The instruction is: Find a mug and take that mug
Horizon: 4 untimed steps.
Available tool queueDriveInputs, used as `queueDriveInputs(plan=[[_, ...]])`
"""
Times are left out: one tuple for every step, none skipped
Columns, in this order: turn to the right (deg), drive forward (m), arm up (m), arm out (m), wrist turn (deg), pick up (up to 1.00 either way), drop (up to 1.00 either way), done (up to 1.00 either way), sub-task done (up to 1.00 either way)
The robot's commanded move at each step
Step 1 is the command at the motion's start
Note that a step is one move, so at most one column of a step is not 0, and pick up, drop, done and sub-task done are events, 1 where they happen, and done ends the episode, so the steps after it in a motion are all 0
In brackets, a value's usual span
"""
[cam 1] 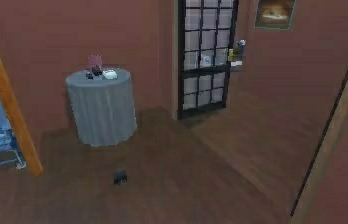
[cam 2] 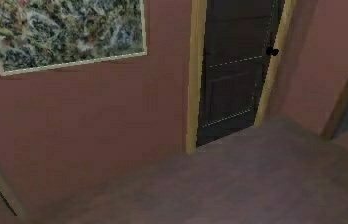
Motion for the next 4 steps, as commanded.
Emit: queueDriveInputs(plan=[[45.0, 0.00, 0.00, 0.00, 0.0, 0.00, 0.00, 0.00, 0.00], [15.0, 0.00, 0.00, 0.00, 0.0, 0.00, 0.00, 0.00, 0.00], [0.0, 0.20, 0.00, 0.00, 0.0, 0.00, 0.00, 0.00, 0.00], [-45.0, 0.00, 0.00, 0.00, 0.0, 0.00, 0.00, 0.00, 0.00]])
